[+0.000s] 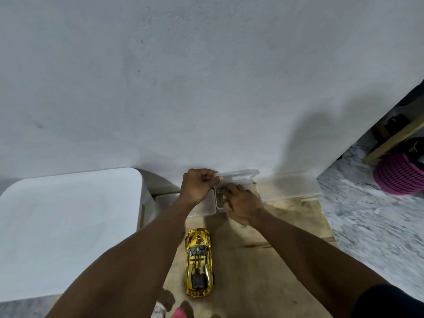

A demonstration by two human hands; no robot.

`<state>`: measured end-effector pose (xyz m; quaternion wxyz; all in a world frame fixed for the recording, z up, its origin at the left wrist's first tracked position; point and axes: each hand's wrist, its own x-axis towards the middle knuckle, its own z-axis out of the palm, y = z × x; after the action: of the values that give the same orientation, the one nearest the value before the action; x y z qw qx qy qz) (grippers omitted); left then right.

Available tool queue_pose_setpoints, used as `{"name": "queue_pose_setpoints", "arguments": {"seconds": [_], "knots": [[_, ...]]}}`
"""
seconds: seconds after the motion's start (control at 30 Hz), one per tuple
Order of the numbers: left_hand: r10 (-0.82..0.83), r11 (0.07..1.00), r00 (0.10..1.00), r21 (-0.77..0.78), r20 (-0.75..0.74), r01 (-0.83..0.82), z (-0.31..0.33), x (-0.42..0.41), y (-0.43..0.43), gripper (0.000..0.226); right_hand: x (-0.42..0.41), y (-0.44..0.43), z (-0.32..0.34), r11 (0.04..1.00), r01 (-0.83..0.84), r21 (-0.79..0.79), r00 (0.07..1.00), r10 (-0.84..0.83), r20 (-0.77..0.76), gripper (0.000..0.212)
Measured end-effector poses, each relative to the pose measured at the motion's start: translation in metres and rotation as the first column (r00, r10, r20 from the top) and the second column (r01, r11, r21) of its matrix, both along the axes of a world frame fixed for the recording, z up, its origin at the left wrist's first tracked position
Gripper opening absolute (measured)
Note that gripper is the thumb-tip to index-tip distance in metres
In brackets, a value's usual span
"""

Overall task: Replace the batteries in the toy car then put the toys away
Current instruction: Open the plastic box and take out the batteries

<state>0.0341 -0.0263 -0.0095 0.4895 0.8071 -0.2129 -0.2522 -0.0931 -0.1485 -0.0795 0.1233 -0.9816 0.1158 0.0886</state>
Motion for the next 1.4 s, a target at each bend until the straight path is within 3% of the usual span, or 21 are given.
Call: {"name": "queue_pose_setpoints", "arguments": {"seconds": [0.2, 0.4, 0.53, 0.73, 0.87, 0.93, 1.03, 1.1, 1.27, 1.4], "knots": [[0.019, 1.000, 1.000, -0.008, 0.002, -0.019, -0.002, 0.000, 0.000, 0.029, 0.005, 0.000, -0.002, 0.999, -0.004, -0.046, 0.999, 0.001, -0.051, 0.047], [0.038, 0.999, 0.998, -0.032, -0.052, -0.039, -0.001, -0.001, -0.001, 0.027, 0.005, -0.001, -0.004, 0.996, -0.079, -0.039, 0.996, 0.080, 0.027, 0.049], [0.044, 0.998, 0.997, -0.039, -0.068, -0.047, -0.003, -0.001, -0.001, 0.028, 0.008, -0.003, -0.005, 0.990, -0.137, -0.020, 0.991, 0.137, -0.001, 0.052], [0.001, 0.998, 0.997, -0.066, -0.074, -0.006, -0.002, -0.003, 0.001, 0.020, 0.008, -0.008, -0.010, 0.995, -0.086, 0.050, 0.996, 0.086, 0.000, 0.052], [-0.009, 0.997, 1.000, -0.078, -0.023, 0.007, -0.001, -0.005, 0.003, 0.015, 0.008, -0.008, -0.014, 0.998, -0.045, 0.043, 0.993, 0.040, 0.111, 0.057], [0.005, 0.998, 1.000, -0.066, 0.004, -0.005, 0.000, -0.005, 0.001, 0.015, 0.005, -0.007, -0.015, 0.999, -0.025, 0.042, 0.972, 0.014, 0.233, 0.047], [-0.002, 0.998, 1.000, -0.069, 0.031, 0.004, 0.000, -0.006, 0.000, 0.015, -0.001, -0.005, -0.013, 1.000, -0.010, 0.026, 0.892, -0.003, 0.453, 0.034], [-0.014, 0.997, 0.999, -0.073, 0.044, 0.017, 0.000, -0.006, 0.001, 0.015, -0.004, -0.004, -0.009, 1.000, -0.008, -0.013, 0.842, 0.014, 0.540, 0.041], [-0.065, 0.997, 0.995, -0.044, 0.076, 0.069, 0.001, -0.006, 0.002, 0.014, -0.015, 0.000, 0.003, 0.998, -0.043, -0.052, 0.762, 0.066, 0.644, 0.043], [-0.120, 0.993, 0.985, 0.026, 0.125, 0.118, 0.000, -0.009, 0.007, 0.020, -0.045, 0.002, 0.011, 0.993, -0.119, -0.010, 0.709, 0.092, 0.699, 0.029]]}}
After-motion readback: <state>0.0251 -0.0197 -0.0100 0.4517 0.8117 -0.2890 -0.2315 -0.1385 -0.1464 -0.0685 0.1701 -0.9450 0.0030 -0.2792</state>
